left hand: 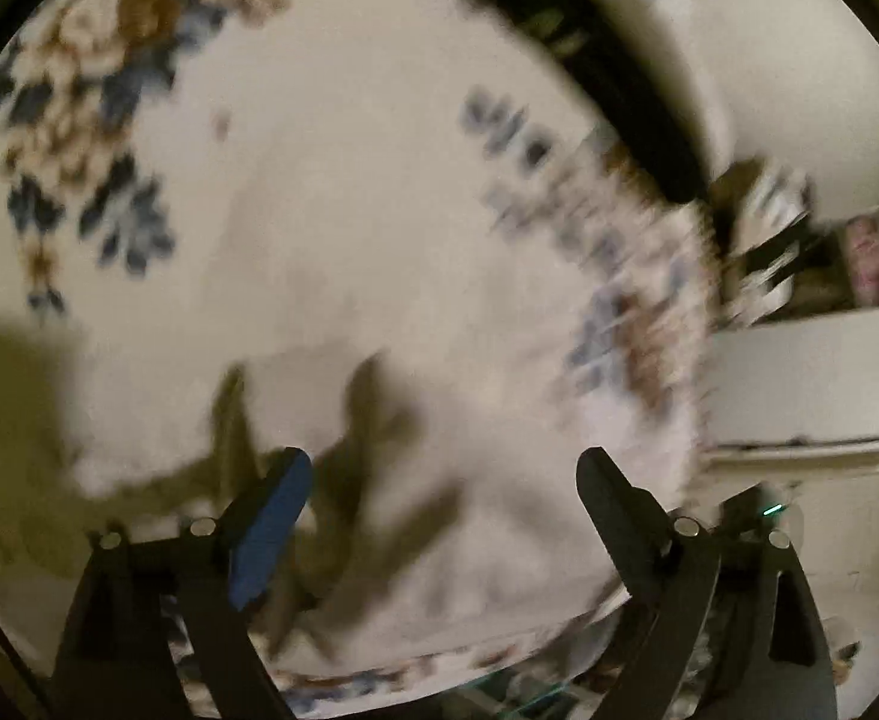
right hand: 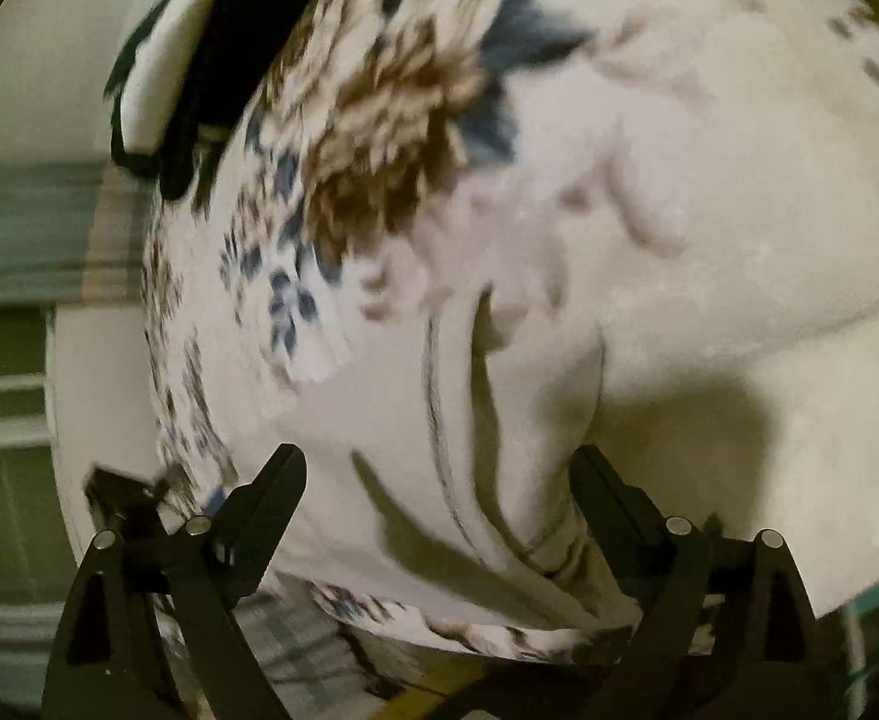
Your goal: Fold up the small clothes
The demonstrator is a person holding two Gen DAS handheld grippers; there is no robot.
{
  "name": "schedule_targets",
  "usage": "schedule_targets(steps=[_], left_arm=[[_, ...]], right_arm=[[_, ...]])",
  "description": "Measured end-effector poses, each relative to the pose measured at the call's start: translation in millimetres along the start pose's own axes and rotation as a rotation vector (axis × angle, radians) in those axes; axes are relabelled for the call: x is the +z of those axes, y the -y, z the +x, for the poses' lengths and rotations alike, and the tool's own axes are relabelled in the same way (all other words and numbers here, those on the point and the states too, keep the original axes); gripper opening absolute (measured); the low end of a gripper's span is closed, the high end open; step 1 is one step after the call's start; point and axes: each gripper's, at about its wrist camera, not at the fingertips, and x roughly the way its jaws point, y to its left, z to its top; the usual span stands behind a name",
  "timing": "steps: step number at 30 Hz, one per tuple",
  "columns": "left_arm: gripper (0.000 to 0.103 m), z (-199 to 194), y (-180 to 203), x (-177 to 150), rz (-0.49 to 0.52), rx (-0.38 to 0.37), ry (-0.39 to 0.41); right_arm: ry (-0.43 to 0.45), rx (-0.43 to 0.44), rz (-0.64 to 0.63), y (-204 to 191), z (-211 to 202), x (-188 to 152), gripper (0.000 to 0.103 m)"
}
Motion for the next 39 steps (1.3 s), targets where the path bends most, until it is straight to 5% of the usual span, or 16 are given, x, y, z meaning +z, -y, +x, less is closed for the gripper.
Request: schedule_targets(steps=[5,8,13,16,17,20,25,28,31,35,37,39], left_arm=[[0.09,19,-1,-3,0.02,0.004,-0.001],[0.089,21,8,-6,0.036,-0.057,0.021],[0.034,17,12,-12,-0.034,-0.237,0.003],[0.034,10,-6,-14,-0.182,-0.428,0.016],[0.034,9,-16,-14,-0.23,-0.425,0.024],[0.037,5,-32,-8,-0.177,-0.167,0.029],[0.065,3,-11,-3,0.004,-0.051,-0.008],[0.085,19,7,-7,0.105,-0.008,-0.053],[0.09,38,21,-8,0.17,0.023,-0.085],[0.089,38,24,-7,0.103,-0.114,-0.044],[0.047,31,30,-9,0.105,-0.164,-0.033],[0.028,28,26,-11,0.048,-0.26,-0.043]], right_arm=[[-0.111,-0.037,-0.098,6,38,-5,0.092],[-0.132,-0.039,-0.154,1,51,-8,0.093],[-0.12,0.013,-0.137,3,48,-6,0.076],[-0.116,0.021,-0.123,8,45,-7,0.073],[-0.116,0.024,-0.118,9,43,-3,0.073],[-0.12,0.032,-0.094,12,42,-2,0.073],[-0.126,-0.014,-0.095,6,40,-1,0.077],[-0.12,-0.043,-0.128,1,41,-1,0.081],[-0.133,-0.049,-0.142,-2,47,0,0.085],[-0.162,-0.06,-0.19,-14,58,3,0.086],[-0.166,-0.06,-0.224,-20,60,4,0.084],[-0.159,-0.06,-0.239,-22,60,3,0.076]])
